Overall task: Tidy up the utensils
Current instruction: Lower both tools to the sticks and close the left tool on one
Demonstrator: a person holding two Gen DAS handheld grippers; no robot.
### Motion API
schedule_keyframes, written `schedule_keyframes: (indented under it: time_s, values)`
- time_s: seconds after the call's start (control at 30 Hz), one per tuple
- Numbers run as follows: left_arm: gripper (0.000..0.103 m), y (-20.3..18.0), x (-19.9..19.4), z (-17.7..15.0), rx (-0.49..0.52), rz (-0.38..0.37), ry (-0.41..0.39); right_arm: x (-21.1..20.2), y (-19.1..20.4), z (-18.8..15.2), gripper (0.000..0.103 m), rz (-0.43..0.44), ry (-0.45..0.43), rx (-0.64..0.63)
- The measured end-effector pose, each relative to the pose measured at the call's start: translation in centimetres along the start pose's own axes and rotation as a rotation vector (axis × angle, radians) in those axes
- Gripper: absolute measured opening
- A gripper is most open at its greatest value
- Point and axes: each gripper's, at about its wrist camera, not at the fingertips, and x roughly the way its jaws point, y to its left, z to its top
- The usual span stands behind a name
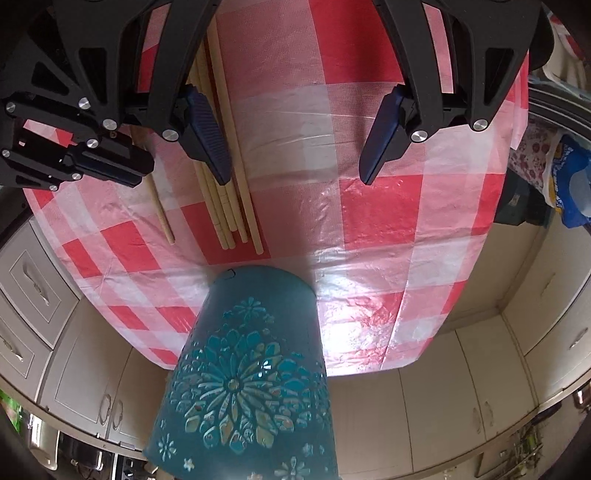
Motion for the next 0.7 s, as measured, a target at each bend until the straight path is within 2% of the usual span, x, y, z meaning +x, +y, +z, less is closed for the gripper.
schedule_keyframes:
  time_s: [0.13,0.33,0.5,0.57,0.7]
  values:
    - [0.068,-0.07,0.13,-0.02,0.007,-0.001,-0.001,0.14,0.08,0.10,0.010,-0.005,-0.002,0.002]
    - [0.049,-0.32,0.18,0.16,0.008,0.001,-0.028,0.37,0.08,0.40,0.010,-0.010,-0.006,0.011]
    - [0.019,-0.42,0.11,0.06,0.009,-0.002,-0.045,0.36,0.40,0.39,0.010,-0.024,-0.002,-0.010]
    - [0.012,0.02,0.10,-0.02,-0.017,-0.007,-0.050,0.31,0.45,0.43,0.010,-0.027,0.010,-0.024]
    - [0.012,0.31,0.09,0.02,-0.024,-0.009,-0.041,0.35,0.54,0.70,0.012,-0.032,0.032,-0.032]
